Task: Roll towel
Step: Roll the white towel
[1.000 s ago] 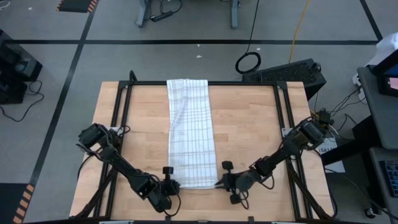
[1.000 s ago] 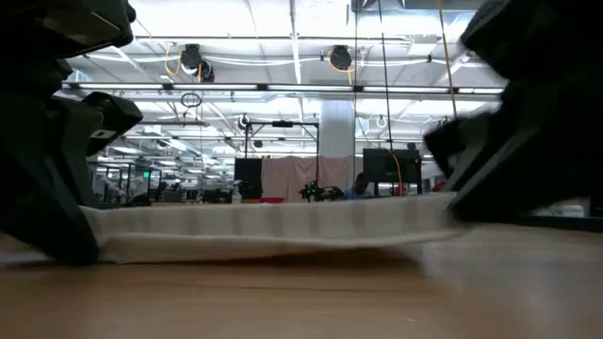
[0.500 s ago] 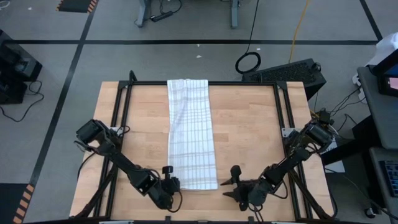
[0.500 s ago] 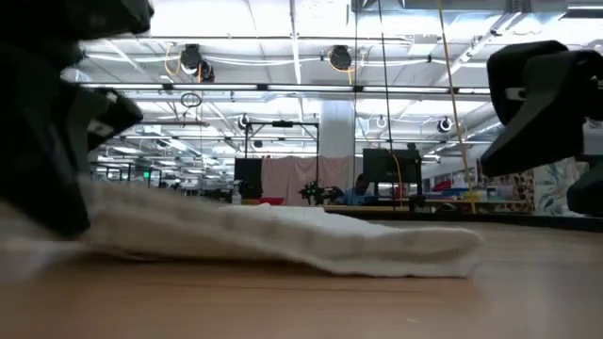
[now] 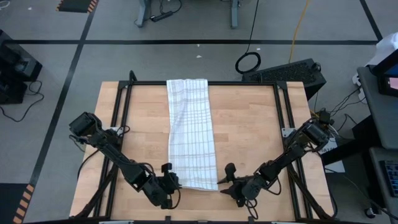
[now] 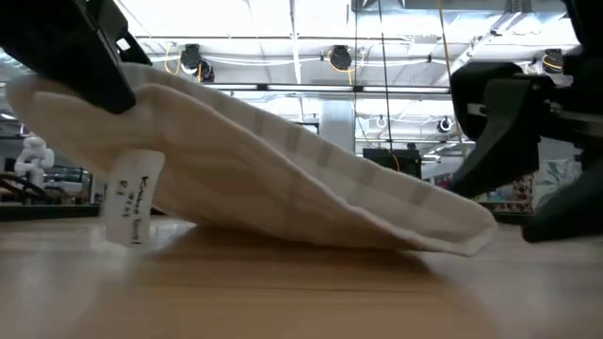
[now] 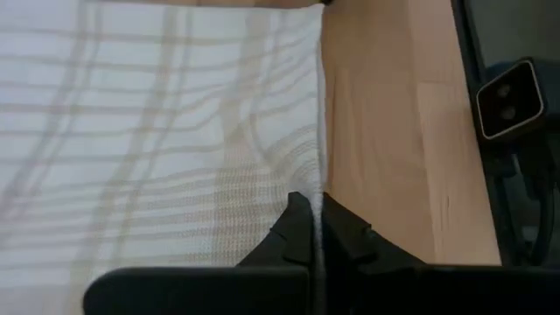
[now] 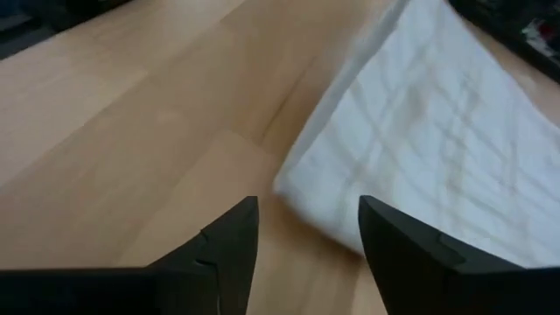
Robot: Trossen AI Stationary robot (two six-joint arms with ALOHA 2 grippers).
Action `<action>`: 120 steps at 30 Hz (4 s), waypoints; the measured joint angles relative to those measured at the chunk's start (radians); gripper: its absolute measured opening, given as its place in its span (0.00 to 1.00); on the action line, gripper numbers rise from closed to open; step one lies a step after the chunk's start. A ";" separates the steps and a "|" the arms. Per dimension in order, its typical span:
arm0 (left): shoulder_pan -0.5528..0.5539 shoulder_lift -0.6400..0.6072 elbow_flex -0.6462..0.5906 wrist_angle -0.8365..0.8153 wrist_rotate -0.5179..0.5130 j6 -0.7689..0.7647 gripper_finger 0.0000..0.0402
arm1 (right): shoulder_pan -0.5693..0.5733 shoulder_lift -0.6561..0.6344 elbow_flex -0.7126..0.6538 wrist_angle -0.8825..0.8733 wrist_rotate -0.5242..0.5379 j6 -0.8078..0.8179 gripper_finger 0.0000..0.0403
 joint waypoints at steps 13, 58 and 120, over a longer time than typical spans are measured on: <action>0.001 0.000 0.001 0.027 -0.064 -0.062 0.01 | 0.004 0.106 0.078 0.040 0.124 -0.060 0.52; -0.033 0.014 0.002 -0.085 -0.091 -0.182 0.01 | -0.088 -0.027 0.083 -0.166 -0.328 0.286 0.11; -0.183 0.066 0.001 -0.130 -0.273 -0.452 0.61 | -0.087 0.127 0.162 0.043 0.075 0.509 0.01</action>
